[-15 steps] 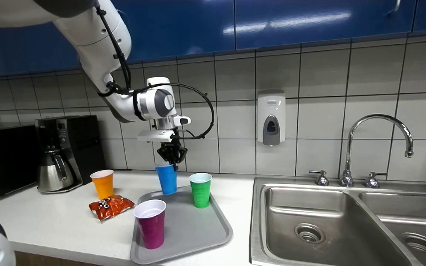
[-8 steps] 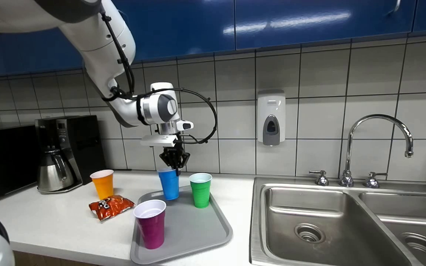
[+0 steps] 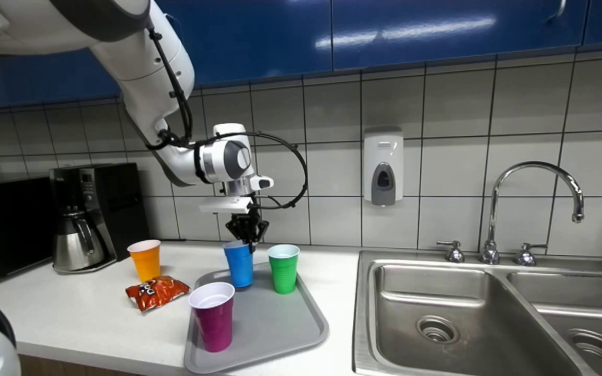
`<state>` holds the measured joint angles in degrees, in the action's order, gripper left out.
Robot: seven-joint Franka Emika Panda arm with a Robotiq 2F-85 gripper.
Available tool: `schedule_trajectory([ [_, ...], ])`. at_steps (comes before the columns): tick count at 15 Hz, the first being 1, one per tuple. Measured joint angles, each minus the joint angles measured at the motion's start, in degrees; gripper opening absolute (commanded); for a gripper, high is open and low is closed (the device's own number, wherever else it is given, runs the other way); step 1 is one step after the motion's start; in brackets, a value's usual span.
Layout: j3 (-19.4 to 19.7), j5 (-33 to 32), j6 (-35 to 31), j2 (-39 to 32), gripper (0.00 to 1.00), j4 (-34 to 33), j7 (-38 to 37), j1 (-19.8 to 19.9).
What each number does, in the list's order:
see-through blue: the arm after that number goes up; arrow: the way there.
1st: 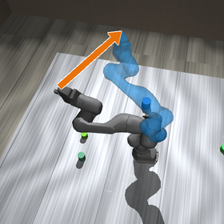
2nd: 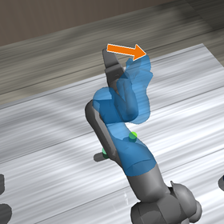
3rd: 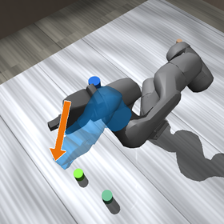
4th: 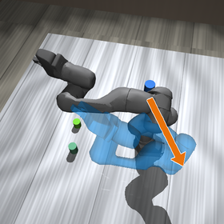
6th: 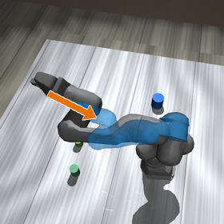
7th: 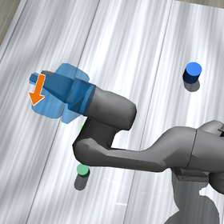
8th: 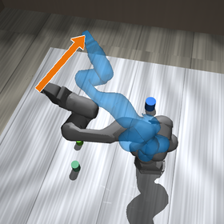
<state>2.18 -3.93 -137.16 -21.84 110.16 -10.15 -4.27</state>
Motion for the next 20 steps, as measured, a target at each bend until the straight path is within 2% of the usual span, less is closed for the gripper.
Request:
schedule_trajectory([
  [9,-0.9,0.0,-0.7,-1.4,0.01,-0.8,1.1,-0.3],
  [20,-1.5,0.0,-0.7,-4.6,0.01,-5.4,1.3,-0.4],
])
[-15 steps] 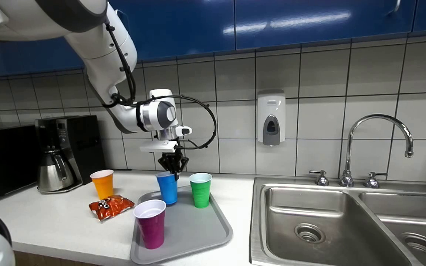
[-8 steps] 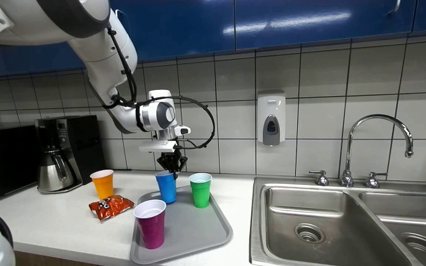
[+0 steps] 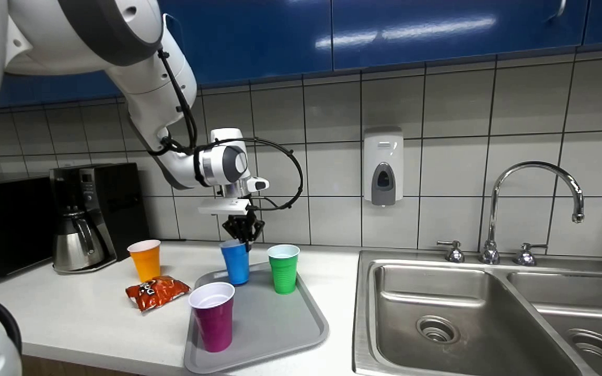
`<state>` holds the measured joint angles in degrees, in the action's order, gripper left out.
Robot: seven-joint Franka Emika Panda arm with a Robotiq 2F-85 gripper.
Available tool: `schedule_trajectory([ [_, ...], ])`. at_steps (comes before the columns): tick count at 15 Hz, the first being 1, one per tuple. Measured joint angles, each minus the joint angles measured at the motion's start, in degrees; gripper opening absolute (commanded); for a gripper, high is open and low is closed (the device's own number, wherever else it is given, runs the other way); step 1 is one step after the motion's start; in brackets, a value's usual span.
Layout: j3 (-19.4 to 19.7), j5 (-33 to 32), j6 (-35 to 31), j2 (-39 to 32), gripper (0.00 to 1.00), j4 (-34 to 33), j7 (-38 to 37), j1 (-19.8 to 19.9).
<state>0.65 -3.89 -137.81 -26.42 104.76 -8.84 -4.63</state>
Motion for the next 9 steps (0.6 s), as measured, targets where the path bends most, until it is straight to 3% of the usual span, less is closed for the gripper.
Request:
schedule_trajectory([
  [6,0.0,0.0,0.0,-1.7,0.01,-1.7,0.0,0.0],
  [7,0.0,0.0,0.0,-1.9,0.29,-1.9,0.0,0.0],
  [8,0.0,0.0,0.0,-2.0,0.3,-2.0,0.1,-0.1],
  [9,0.0,0.0,0.0,-2.1,0.37,-2.2,0.1,-0.1],
])
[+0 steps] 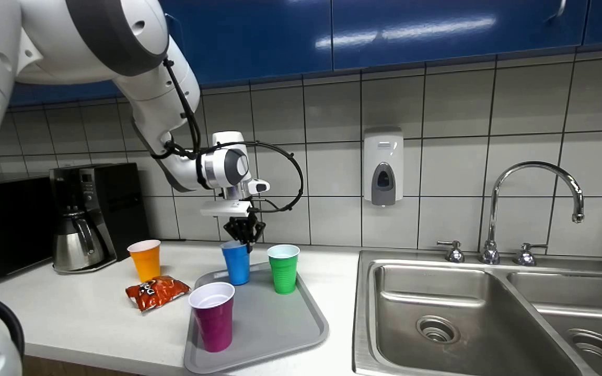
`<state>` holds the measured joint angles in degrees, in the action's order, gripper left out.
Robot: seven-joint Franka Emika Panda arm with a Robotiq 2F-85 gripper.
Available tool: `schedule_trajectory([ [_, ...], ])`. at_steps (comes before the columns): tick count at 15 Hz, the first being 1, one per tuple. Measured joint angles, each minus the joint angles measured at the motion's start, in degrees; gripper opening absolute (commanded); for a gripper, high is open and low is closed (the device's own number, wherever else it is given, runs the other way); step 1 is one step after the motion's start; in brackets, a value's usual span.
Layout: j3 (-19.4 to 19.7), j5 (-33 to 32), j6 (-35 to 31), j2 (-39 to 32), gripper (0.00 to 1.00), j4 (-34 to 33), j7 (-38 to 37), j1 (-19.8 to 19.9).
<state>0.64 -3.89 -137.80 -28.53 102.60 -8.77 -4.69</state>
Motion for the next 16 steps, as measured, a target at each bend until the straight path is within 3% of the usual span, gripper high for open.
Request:
schedule_trajectory([
  [6,0.0,0.0,0.1,-0.4,0.82,-0.1,1.1,0.0],
  [9,0.0,0.0,0.1,-0.4,1.0,-0.1,2.0,0.0],
  [16,0.0,0.0,0.2,-0.3,1.0,-1.0,3.5,0.0],
])
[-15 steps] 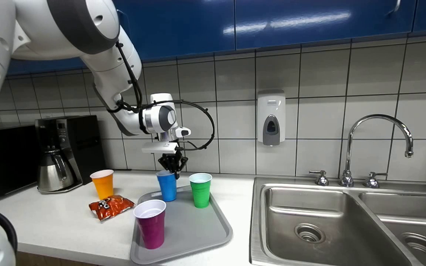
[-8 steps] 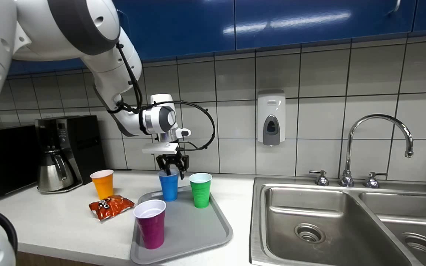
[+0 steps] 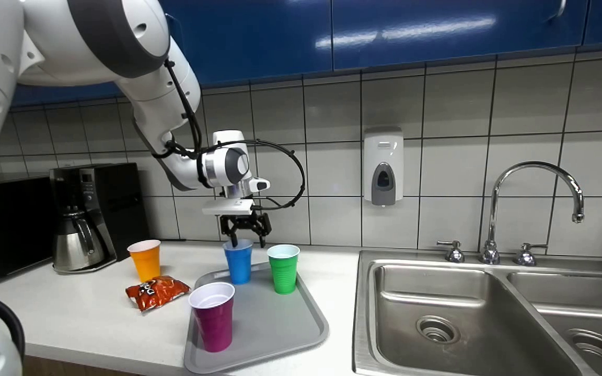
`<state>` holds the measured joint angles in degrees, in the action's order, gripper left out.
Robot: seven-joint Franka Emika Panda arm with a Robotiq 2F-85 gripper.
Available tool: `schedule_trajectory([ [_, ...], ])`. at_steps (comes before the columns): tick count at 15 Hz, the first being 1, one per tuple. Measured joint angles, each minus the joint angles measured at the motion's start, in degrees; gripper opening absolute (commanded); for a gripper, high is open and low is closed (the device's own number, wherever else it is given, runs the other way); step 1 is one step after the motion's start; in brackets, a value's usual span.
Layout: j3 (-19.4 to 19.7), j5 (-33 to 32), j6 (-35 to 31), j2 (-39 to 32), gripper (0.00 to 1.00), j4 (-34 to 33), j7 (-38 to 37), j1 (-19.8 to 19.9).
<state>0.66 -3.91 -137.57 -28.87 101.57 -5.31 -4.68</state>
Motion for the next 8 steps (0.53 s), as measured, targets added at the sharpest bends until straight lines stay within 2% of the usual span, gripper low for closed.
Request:
schedule_trajectory([
  [8,-0.1,0.0,0.0,1.0,1.0,-1.5,0.2,0.0],
])
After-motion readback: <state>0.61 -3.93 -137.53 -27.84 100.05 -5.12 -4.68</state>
